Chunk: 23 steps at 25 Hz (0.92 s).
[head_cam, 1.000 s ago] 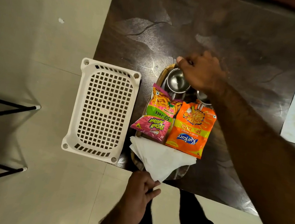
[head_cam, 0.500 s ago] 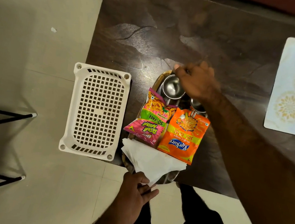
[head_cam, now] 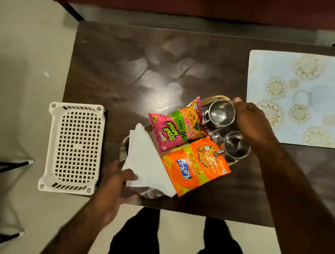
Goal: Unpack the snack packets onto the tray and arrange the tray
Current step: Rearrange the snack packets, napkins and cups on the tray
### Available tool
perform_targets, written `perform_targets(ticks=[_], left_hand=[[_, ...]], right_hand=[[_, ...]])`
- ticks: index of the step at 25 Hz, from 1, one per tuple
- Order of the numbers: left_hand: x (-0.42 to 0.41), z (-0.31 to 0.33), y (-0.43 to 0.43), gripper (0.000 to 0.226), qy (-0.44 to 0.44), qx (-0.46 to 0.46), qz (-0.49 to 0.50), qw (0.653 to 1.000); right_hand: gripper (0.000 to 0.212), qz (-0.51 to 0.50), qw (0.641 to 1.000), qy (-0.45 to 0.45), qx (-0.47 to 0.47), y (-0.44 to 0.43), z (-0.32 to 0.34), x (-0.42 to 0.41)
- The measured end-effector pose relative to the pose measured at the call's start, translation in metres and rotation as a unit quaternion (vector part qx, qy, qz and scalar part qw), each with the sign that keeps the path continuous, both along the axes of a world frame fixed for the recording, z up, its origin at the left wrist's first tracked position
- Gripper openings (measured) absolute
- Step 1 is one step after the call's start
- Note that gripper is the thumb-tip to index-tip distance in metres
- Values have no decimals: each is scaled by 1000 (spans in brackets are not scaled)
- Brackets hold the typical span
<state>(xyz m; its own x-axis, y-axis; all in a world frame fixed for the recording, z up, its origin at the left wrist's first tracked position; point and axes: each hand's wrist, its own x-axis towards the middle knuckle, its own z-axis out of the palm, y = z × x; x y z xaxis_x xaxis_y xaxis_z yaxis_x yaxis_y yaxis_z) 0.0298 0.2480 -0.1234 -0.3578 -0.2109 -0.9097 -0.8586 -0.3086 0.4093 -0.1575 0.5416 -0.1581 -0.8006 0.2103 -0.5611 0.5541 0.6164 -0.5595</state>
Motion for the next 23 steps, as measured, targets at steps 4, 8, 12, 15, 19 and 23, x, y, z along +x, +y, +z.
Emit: perform_targets(ticks=[4, 8, 12, 15, 19, 23], left_hand=[[-63, -1, 60, 46, 10, -41, -57, 997], [-125, 0, 136, 47, 43, -46, -82, 995], [-184, -7, 212, 51, 60, -54, -131, 988], [-220, -17, 256, 51, 67, -48, -164, 983], [-260, -37, 301, 52, 64, -45, -175, 981], [-283, -59, 326, 54, 54, -66, -172, 981]], right_hand=[[75, -25, 1000, -8, 9, 94, 8, -11], [71, -49, 999, 5, 0, 179, 20, -30], [68, -112, 994, 7, -10, 258, 29, -54], [62, -159, 987, -2, -23, 304, 24, -72], [57, -195, 980, -22, -41, 349, 4, -99], [54, -196, 978, -43, -61, 371, -19, -122]])
